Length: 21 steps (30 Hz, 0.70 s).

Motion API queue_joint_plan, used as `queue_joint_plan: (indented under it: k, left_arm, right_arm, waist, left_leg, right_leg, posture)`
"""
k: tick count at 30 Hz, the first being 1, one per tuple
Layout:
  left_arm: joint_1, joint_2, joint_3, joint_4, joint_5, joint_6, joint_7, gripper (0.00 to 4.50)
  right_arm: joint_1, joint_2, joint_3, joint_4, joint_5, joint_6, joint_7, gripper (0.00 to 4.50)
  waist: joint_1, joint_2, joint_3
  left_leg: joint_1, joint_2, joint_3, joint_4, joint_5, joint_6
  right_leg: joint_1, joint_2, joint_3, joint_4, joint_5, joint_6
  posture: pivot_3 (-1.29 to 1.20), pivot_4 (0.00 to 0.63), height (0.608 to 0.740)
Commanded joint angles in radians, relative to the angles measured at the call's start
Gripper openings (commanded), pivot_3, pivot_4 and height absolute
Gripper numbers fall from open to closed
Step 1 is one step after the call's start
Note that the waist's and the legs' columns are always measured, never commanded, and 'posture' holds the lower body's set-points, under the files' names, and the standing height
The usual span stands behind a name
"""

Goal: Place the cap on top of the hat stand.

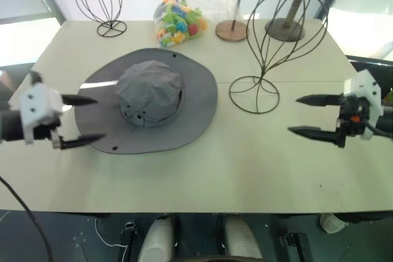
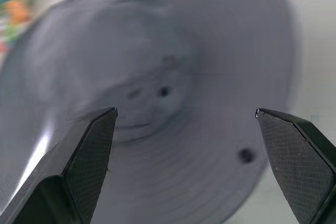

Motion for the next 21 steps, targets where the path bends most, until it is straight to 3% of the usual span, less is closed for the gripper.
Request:
queue_joint_plan:
  k: [1,7,11,16,21]
  left_arm:
    - [0.033,0.036,-0.022,-0.120,-0.001,-0.038,-0.069,4.41]
    - [0.013,0.006,-0.156,-0.111,0.168,-0.225,-0.044,4.41]
    - [-0.019,-0.083,-0.255,-0.006,0.397,-0.484,0.111,4.41]
    - [-0.043,-0.203,-0.334,0.027,0.489,-0.546,0.249,4.41]
    - [-0.116,-0.294,-0.381,0.122,0.686,-0.648,0.467,4.41]
  right_arm:
    - [0.052,-0.025,-0.096,-0.180,0.097,0.087,-0.026,4.50]
    - [0.136,-0.016,-0.182,-0.345,0.192,0.189,-0.095,4.50]
    - [0.184,-0.010,-0.223,-0.414,0.238,0.228,-0.127,4.50]
    - [0.195,-0.002,-0.247,-0.449,0.292,0.254,-0.184,4.50]
    - [0.194,-0.012,-0.248,-0.457,0.320,0.259,-0.219,4.50]
  waist:
    - [0.003,0.000,0.000]
    - [0.010,0.000,0.000]
    - [0.010,-0.001,0.000]
    - [0.009,-0.001,0.000]
    - [0.011,-0.002,0.000]
  left_leg:
    - [0.000,0.000,0.000,0.000,0.000,0.000]
    - [0.001,0.000,-0.001,0.003,0.000,0.000]
    - [0.001,0.001,-0.002,0.003,0.000,0.000]
    - [0.001,0.001,-0.003,0.004,0.000,0.001]
    - [0.001,0.001,-0.003,0.004,0.000,0.001]
  right_leg:
    - [0.001,0.000,0.000,0.000,0.000,0.000]
    - [0.004,0.002,0.000,-0.001,0.000,0.000]
    - [0.005,0.003,0.000,-0.002,0.000,0.000]
    - [0.005,0.003,0.000,-0.001,0.000,0.000]
    - [0.005,0.004,0.000,-0.001,0.000,0.000]
  posture:
    - [0.00,0.150,0.739]
    - [0.00,0.150,0.739]
    - [0.00,0.150,0.739]
    - [0.00,0.150,0.739]
    - [0.00,0.150,0.739]
